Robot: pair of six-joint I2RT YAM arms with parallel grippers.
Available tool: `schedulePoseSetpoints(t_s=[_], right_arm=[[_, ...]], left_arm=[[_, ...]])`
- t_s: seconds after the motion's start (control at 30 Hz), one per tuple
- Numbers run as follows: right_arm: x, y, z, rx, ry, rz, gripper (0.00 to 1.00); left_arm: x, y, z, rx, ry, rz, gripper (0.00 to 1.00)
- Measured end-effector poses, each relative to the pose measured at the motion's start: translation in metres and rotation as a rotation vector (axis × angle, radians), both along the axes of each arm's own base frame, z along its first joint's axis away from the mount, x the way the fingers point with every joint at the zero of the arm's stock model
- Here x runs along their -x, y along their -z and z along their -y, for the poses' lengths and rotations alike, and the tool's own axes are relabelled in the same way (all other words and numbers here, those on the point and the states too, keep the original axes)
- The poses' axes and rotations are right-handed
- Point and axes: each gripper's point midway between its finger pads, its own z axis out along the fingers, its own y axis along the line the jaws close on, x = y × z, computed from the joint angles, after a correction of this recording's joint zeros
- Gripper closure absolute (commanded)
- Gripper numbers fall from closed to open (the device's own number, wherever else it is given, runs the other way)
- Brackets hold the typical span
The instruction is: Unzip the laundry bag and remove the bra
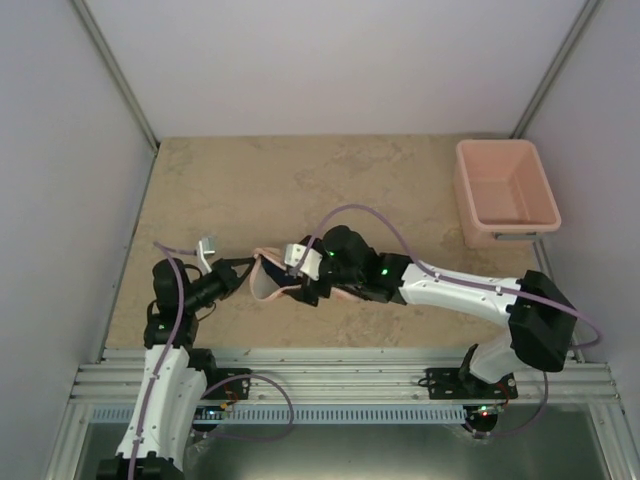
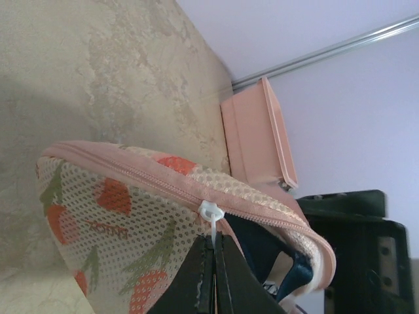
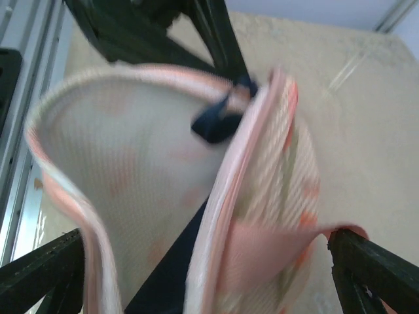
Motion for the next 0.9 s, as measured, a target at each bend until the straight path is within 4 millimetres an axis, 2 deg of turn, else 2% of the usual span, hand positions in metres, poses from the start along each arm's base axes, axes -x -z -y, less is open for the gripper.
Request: schedulePoseSetpoints(t_s=[0.2, 0.33, 0.5, 0.6, 0.73, 0.9], right_arm=[[0.004, -0.035, -0.028, -0.004, 0.001, 0.07, 0.02], [0.008, -0.046, -0.036, 0.004, -0.001, 0.091, 0.02], [0.015, -0.044, -0.05, 0.017, 0.031, 0.061, 0.02], [0.004, -0.044, -0.065, 0.012, 0.118, 0.01, 0.02], [-0.014, -0.035, -0.074, 0.0, 0.252, -0.051, 0.02], [-0.02, -0.017, -0.082, 0.005, 0.345, -0.1, 0.02]], left_arm=[[-0.004, -0.012, -0.004, 0.028, -0.043, -0.008, 1.0], [-0.008, -0.021, -0.007, 0.041, -0.069, -0.009, 1.0], [-0.011, -0.019, -0.009, 0.05, -0.09, -0.032, 1.0], [-0.011, -0.017, -0.009, 0.051, -0.095, -0.04, 1.0], [-0.012, -0.017, -0.01, 0.054, -0.097, -0.043, 1.0], [-0.012, -0.017, -0.01, 0.057, -0.102, -0.05, 1.0]])
